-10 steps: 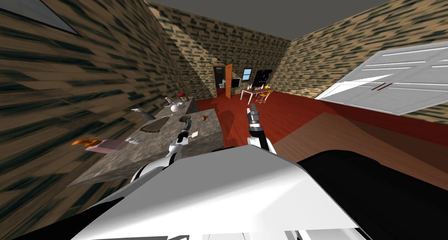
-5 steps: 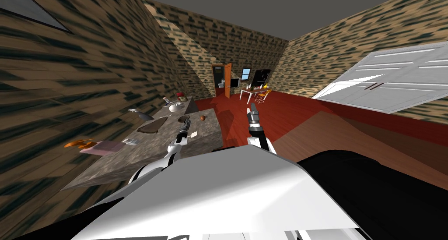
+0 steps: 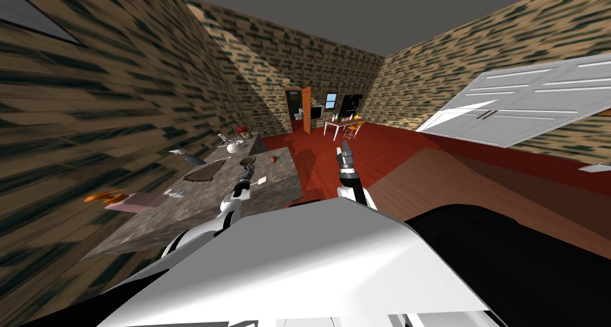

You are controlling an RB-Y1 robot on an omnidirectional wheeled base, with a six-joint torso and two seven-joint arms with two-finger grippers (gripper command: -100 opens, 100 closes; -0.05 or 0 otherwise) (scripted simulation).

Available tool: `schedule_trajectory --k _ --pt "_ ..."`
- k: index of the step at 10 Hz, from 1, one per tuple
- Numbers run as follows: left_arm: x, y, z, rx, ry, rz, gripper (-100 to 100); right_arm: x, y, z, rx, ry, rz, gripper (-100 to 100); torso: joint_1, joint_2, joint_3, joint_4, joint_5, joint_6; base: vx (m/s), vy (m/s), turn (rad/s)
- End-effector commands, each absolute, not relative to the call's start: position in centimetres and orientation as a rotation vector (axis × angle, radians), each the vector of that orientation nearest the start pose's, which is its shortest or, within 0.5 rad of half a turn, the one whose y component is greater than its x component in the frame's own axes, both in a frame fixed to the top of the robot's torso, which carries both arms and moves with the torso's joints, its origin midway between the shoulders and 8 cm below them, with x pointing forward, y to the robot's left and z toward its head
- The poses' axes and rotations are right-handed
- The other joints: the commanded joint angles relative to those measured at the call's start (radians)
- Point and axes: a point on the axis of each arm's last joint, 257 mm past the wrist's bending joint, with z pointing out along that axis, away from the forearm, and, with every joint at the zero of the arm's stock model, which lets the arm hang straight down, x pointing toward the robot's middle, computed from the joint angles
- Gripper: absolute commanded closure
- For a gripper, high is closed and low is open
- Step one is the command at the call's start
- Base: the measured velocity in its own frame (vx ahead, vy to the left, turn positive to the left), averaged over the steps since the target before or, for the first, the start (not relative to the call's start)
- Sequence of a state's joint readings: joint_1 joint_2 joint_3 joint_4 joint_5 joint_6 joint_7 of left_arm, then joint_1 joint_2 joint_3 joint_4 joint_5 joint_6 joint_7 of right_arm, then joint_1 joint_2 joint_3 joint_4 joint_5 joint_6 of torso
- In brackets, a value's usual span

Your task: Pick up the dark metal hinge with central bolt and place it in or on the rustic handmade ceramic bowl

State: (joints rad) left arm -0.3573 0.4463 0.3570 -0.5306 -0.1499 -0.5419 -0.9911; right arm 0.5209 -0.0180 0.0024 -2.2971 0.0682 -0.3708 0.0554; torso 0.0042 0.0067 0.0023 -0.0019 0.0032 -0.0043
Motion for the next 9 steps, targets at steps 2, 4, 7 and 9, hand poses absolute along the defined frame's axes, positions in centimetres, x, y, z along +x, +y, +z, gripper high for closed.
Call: schedule_trajectory --k 2,4,7,9 --pt "51.9 57.0 -30.5 -0.404 1.577 0.172 100 36.1 -27.7 -0.1 0.684 0.768 1.168 0 0.001 -0.004 -0.002 -0.001 0.001 0.0 -0.037 -0.009 -0.096" --pt "50.3 60.3 -30.1 -0.423 1.582 0.23 100 36.1 -27.7 -0.1 0.684 0.768 1.169 0 -0.003 0.003 0.001 0.0 0.0 0.0 -0.154 -0.063 -0.19" --pt "49.5 61.9 -29.8 -0.433 1.584 0.26 100 36.1 -27.7 -0.1 0.684 0.768 1.168 0 0.001 -0.003 -0.003 -0.002 0.001 -0.002 -0.008 -0.016 -0.052" --pt "48.6 63.5 -29.6 -0.443 1.586 0.289 100 36.1 -27.7 -0.1 0.684 0.768 1.168 0 0.001 -0.005 -0.004 -0.003 0.001 -0.001 0.002 -0.016 -0.049"
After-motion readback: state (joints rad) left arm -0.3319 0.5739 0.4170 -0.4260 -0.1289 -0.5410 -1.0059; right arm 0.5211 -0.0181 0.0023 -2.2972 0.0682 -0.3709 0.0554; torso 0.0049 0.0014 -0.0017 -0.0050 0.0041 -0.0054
